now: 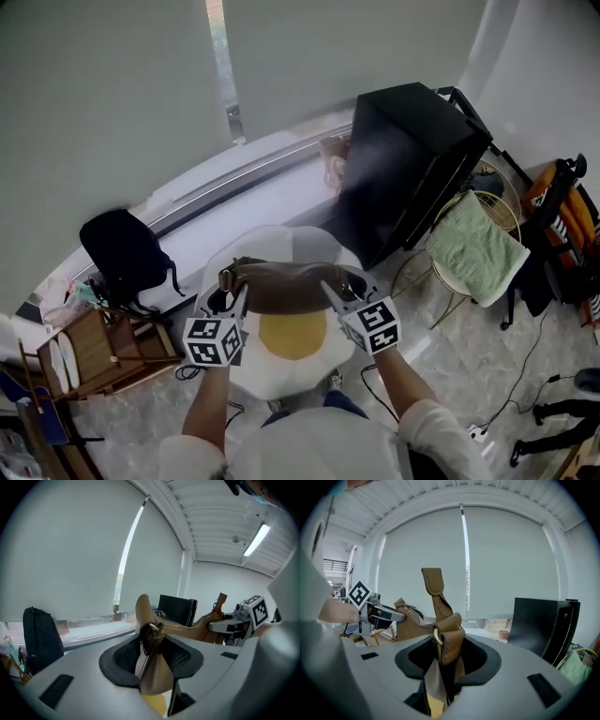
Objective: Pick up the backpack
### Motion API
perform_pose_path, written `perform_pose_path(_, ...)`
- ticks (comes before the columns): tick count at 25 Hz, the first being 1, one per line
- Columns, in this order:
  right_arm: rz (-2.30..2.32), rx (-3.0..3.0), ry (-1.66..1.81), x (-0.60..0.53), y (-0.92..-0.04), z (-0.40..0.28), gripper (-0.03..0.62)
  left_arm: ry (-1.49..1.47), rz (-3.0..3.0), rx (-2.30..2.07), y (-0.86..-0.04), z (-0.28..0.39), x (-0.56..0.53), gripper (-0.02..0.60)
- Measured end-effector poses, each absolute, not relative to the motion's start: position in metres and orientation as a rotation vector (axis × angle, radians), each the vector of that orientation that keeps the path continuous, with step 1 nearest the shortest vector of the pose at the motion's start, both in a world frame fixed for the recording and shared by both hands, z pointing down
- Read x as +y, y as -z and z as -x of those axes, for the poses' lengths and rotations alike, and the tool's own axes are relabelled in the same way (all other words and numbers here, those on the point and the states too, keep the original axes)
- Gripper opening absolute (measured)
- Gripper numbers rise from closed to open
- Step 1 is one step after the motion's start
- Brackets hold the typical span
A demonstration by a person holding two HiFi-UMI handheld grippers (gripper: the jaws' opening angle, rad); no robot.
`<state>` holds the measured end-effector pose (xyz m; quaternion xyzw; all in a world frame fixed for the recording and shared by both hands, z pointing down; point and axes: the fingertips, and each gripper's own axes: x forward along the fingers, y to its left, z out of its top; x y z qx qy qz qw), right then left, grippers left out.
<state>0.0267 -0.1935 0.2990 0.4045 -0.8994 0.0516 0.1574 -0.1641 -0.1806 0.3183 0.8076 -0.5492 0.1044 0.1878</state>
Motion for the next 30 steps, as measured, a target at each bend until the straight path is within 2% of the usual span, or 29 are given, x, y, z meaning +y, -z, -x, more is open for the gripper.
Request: perform_pose_path(30,-1.163,-2.615,-0.081,-0.169,-0.265,-0.038,0.167,-0.277,-2.302,-1.6,-0.277,0.152,-0.146,0.16)
